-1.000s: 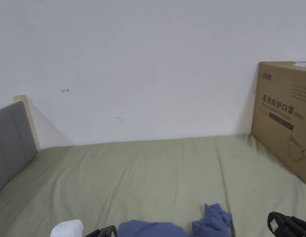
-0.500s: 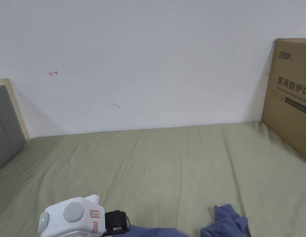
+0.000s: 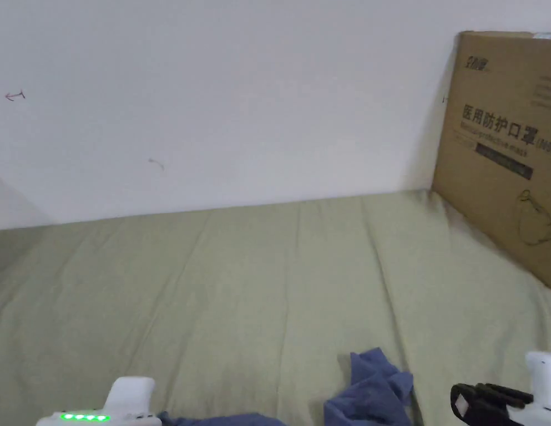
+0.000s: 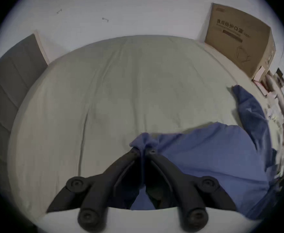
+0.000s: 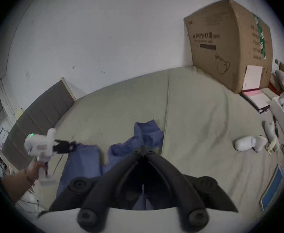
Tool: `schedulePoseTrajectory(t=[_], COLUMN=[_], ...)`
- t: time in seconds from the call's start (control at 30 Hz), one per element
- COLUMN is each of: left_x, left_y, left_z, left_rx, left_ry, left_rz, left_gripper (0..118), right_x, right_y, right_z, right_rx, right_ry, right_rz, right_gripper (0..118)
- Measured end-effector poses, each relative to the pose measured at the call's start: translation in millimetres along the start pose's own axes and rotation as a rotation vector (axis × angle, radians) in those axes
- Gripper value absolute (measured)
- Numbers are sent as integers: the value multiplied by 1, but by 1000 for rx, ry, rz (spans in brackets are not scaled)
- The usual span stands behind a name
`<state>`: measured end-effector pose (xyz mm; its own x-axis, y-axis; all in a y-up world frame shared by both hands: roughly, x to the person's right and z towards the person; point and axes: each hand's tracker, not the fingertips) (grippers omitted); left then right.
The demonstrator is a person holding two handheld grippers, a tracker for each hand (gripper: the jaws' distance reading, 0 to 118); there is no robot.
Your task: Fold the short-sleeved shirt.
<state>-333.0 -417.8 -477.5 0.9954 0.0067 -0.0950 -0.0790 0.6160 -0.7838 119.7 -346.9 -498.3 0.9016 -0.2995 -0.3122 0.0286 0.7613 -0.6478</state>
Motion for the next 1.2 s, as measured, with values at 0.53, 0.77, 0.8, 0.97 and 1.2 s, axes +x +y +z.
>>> schedulePoseTrajectory(t=[0.53, 0.77, 0.8, 0.97, 1.2], left_x=[-80, -85, -85, -77, -54], left_y=[-52, -45, -40, -1, 68], left_z=[40, 98, 111, 200, 328], left_rx=[-44, 83, 109, 273, 487], left_ry=[-9, -19, -24, -41, -19], left_rz=[242, 269, 260, 211, 96], left_gripper=[4, 4, 4, 4, 4], right_x=[-7, 44, 48, 46, 10], right_y=[48, 85, 94, 140, 212], right_z=[-226, -115, -93, 27, 172], right_rx=[-472, -216, -187, -50, 158], right_ry=[-253, -93, -91, -79, -21], right_rz=[125, -113, -112, 24, 43], right_gripper=[67, 2, 2, 2, 2])
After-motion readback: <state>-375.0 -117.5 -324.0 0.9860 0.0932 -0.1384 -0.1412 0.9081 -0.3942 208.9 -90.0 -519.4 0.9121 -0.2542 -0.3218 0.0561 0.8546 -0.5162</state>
